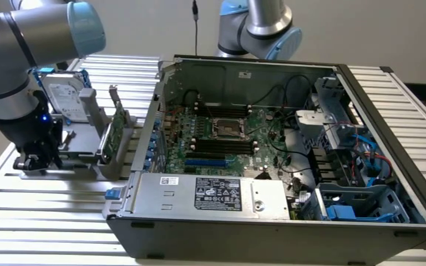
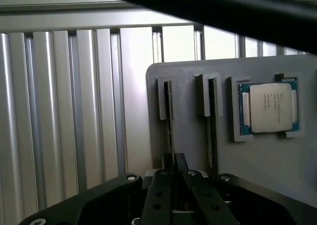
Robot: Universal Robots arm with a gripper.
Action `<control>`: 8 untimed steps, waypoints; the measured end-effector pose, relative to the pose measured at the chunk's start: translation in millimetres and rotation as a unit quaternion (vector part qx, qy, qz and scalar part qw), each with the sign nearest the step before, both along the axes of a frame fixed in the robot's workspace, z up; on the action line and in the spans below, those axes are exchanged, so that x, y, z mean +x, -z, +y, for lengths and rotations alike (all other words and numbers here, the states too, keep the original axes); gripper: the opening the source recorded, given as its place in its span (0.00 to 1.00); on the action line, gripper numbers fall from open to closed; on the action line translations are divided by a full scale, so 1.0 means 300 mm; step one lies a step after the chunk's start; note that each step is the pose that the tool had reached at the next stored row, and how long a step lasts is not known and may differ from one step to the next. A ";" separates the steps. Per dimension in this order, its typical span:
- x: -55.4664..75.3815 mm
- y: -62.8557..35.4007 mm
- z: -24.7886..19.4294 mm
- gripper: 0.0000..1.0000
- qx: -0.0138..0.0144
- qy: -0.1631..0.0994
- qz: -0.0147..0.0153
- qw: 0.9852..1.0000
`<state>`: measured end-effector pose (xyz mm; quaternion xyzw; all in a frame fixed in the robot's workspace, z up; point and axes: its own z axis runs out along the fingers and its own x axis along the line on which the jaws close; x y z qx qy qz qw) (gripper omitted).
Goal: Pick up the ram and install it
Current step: 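Pick up the ram and move it above insertion slot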
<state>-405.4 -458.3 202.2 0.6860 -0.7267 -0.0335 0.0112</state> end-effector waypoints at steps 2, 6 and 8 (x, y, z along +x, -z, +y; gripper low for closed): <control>0.000 -0.013 0.000 0.14 0.000 0.000 0.000 1.000; 0.001 -0.046 0.000 0.14 0.000 0.000 0.002 1.000; 0.002 -0.068 0.000 0.14 0.000 0.000 0.002 1.000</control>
